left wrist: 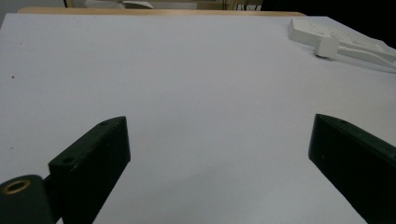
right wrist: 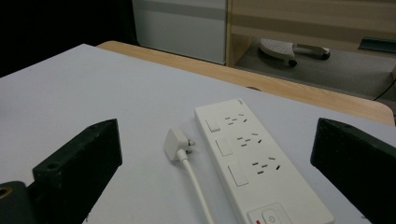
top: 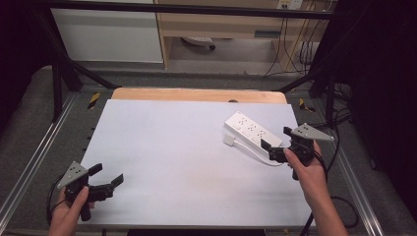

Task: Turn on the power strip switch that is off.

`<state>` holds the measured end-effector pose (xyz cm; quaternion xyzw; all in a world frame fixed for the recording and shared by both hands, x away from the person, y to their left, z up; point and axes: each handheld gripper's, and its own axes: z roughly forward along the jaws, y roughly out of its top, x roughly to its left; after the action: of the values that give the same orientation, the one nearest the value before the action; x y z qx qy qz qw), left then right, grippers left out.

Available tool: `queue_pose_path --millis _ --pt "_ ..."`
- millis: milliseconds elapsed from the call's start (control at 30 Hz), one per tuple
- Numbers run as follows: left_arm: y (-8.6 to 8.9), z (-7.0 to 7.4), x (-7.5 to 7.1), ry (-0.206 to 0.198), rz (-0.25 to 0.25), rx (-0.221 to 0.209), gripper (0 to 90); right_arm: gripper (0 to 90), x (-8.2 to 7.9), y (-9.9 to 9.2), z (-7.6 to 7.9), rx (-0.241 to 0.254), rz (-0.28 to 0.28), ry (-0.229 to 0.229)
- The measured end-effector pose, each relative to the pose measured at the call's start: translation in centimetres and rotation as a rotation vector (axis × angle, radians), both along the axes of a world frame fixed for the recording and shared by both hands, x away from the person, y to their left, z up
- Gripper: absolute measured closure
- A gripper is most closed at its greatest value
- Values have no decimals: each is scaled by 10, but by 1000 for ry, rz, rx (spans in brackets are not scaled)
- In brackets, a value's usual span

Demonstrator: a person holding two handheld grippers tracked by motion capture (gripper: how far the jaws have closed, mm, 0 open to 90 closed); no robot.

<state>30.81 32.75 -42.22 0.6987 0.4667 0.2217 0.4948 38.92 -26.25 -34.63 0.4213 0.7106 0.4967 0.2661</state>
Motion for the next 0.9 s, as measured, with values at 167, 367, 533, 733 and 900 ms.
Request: queue_pose_path --millis 167,367,533,733,900 --pt "0 0 0 0 2 3 56 26 11 3 0 -1 2 -2" --pt "0 -1 1 5 1 5 55 27 23 7 2 0 13 -9" --pt "1 -1 1 5 5 8 56 29 31 8 1 -3 12 -22" --pt "0 -1 1 7 1 6 55 31 39 7 -1 -5 -6 -11" --pt "0 -1 0 -6 -13 18 55 31 48 9 -4 26 -13 -8"
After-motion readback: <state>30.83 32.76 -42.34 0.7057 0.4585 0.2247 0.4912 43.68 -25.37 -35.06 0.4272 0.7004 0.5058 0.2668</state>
